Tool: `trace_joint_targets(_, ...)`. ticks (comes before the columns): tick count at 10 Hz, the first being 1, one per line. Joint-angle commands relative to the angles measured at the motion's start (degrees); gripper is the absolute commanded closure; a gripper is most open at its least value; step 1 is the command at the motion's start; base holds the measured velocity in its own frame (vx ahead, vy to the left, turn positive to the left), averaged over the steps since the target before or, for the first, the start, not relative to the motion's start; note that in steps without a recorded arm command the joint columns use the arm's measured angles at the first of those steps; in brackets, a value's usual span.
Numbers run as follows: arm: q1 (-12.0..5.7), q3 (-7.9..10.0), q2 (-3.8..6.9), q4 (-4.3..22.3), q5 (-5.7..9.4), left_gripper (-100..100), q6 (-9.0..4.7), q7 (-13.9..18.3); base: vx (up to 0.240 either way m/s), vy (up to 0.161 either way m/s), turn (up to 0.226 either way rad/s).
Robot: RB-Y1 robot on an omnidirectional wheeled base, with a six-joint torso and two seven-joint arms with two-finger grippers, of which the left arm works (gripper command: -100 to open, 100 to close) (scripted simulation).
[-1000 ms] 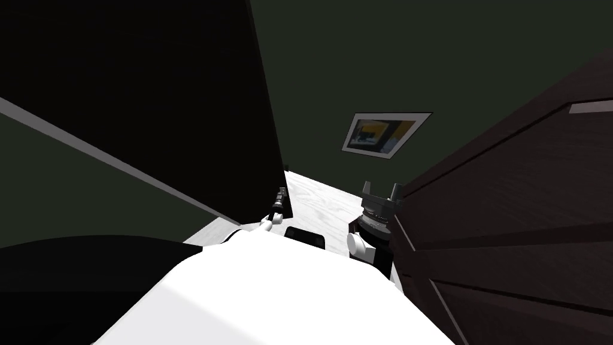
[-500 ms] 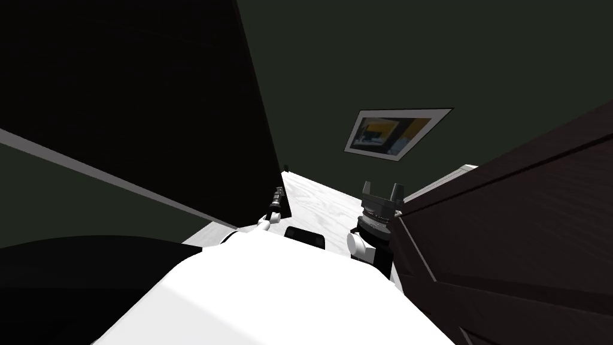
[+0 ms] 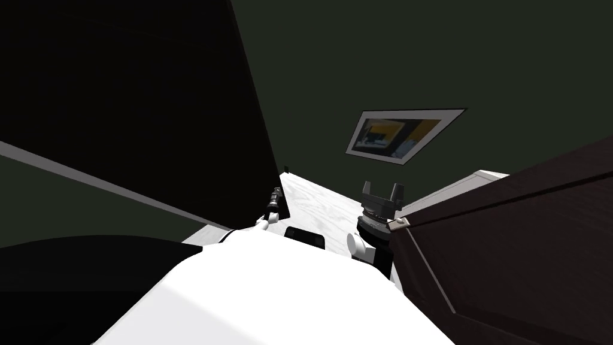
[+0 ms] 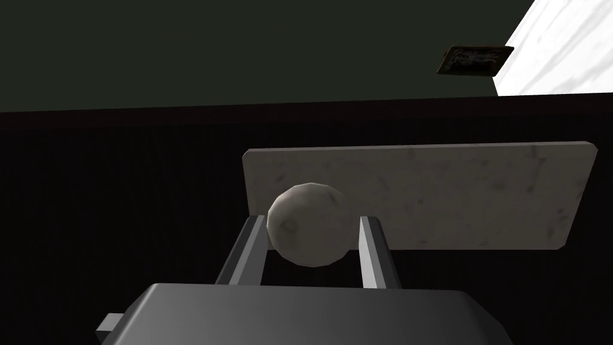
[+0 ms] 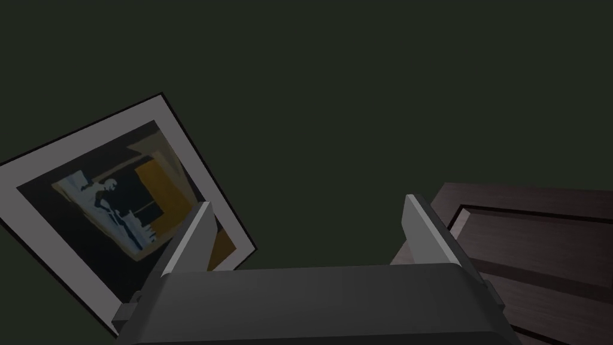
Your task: Push the door open
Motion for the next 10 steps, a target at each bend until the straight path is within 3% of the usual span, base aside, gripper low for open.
trace_joint_targets(1,-0.74,1.15,1.25,1.59,0.40,100,-0.59,0.31,0.141,-0.046,0.056)
trace_joint_targets(4,-0.74,1.15,1.25,1.59,0.40,100,-0.59,0.31,0.013,0.006,-0.010)
trace_joint_targets(5,-1.00,2.67,1.91,2.41,0.66,100,-0.78,0.60,0.121,-0.039,0.078)
trace_joint_targets(9,-1.18,3.74,2.37,3.87,0.85,100,-0.91,0.81,0.139,-0.038,0.060)
trace_joint_targets(10,-1.40,5.07,2.93,3.71,1.08,100,-1.07,1.07,0.124,-0.031,0.041)
